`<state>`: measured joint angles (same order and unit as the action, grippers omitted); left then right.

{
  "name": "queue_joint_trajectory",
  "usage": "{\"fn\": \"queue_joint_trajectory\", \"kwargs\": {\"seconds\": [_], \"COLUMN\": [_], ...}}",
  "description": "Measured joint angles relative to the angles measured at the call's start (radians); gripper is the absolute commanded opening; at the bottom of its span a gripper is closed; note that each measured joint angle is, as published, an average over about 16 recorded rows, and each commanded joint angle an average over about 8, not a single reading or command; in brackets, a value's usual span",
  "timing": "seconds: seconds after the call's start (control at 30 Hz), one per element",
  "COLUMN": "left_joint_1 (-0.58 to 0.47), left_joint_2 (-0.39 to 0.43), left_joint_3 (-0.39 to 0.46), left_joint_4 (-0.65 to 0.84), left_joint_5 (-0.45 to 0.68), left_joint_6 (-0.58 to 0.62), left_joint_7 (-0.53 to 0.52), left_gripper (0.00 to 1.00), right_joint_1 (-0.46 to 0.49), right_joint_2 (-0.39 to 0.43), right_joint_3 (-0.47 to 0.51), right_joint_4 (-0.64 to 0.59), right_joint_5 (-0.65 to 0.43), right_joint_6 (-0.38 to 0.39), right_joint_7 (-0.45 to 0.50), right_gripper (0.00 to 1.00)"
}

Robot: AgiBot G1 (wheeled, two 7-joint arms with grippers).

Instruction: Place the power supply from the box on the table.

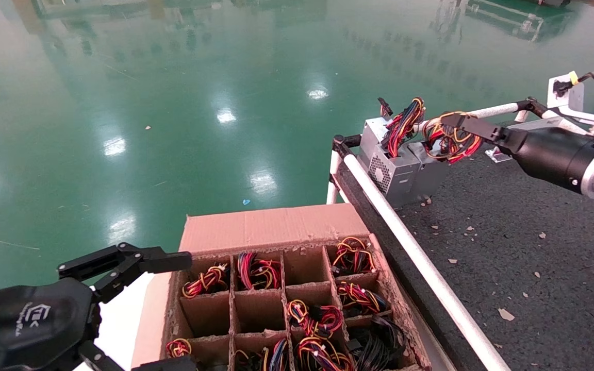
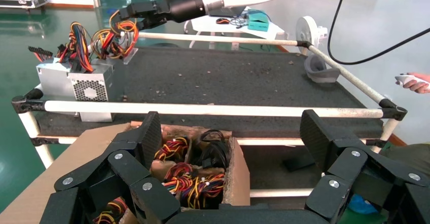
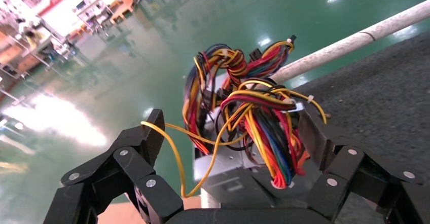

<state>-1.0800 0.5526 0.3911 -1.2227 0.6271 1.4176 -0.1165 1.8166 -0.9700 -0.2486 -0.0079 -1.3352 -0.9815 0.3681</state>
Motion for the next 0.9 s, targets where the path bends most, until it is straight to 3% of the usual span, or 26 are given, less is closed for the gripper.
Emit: {"fn": "queue_joint_trajectory", "kwargs": {"seconds": [0.9], "left_joint_1": [0.0], "left_joint_2": [0.0], "left_joint_3": [0.0], "left_joint_4": [0.0], "left_joint_5": [0.0], "left_joint_6": [0.0], "left_joint_7": [0.0], "left_gripper": [1.0], "right_joint_1": [0.05], "right_joint_2": [-0.009], "right_joint_3": [0.0], "right_joint_4": [0.024], "right_joint_5": [0.0], "right_joint_6": [0.015], "right_joint_7": [-0.014], "right_gripper": [1.0]}}
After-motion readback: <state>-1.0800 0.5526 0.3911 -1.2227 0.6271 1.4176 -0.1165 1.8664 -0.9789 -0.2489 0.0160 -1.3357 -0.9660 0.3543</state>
